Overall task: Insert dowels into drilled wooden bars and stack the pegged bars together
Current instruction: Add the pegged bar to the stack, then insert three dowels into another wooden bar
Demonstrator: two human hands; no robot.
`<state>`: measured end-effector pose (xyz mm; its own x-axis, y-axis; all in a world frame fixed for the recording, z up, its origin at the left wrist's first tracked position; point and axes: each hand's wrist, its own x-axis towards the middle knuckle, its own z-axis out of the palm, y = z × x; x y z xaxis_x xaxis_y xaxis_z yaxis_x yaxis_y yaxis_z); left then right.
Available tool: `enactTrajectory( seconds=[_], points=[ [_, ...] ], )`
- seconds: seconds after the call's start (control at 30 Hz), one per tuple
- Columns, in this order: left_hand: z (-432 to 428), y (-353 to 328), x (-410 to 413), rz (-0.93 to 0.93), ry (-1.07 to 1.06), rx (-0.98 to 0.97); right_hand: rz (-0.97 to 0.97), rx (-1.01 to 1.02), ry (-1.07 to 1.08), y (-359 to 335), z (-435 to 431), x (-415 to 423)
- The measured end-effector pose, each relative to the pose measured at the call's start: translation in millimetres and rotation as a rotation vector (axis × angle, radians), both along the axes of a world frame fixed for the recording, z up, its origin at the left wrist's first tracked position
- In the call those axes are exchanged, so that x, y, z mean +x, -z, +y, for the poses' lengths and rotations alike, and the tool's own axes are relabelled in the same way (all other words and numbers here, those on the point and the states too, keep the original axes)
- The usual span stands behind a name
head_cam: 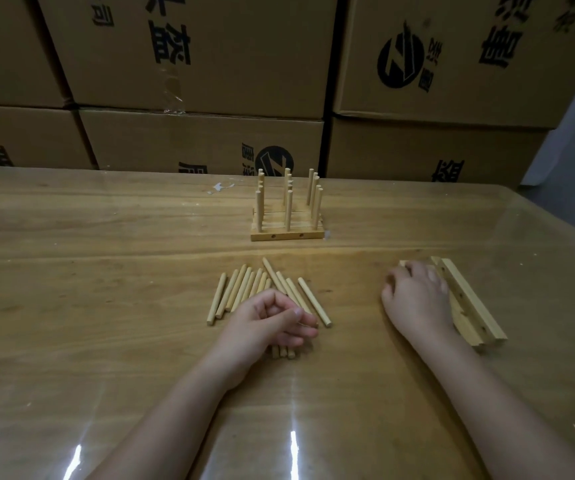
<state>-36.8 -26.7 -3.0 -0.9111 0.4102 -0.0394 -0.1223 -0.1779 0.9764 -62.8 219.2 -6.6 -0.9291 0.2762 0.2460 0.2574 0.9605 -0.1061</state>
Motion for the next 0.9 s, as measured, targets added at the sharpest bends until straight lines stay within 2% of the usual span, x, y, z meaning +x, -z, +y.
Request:
enactTrajectory(
  seconds=[0.17, 0.23, 0.3, 0.37, 0.43, 0.57, 0.67, 0.9],
  points=[
    [1, 1, 1, 0.015, -0.009, 0.017, -0.009, 0.042, -0.051, -3, -2, 10],
    [1, 1, 0, 0.018, -0.009, 0.020, 0.043, 0.060, -0.060, -11, 2, 15],
    [1, 1, 0, 0.014, -0.007, 0.019, 0.092, 0.061, 0.064, -17, 14, 23],
    [1, 1, -1, 0.017, -0.004, 0.017, 0.035, -0.057, 0.239, -21, 28, 32],
    [0, 1, -1, 0.013, 0.000, 0.018, -0.016, -0.155, 0.287, -20, 33, 40],
    [1, 1, 0, 0.013, 0.003, 0.016, 0.097, -0.045, 0.162, -11, 24, 46],
    [0, 0, -1, 0.019, 0.003, 0.008, 0.141, -0.062, 0.100, -12, 15, 45],
    [-1, 3, 0, 0.016, 0.017, 0.022, 0.231, -0.406, -0.151, -16, -18, 50]
  ],
)
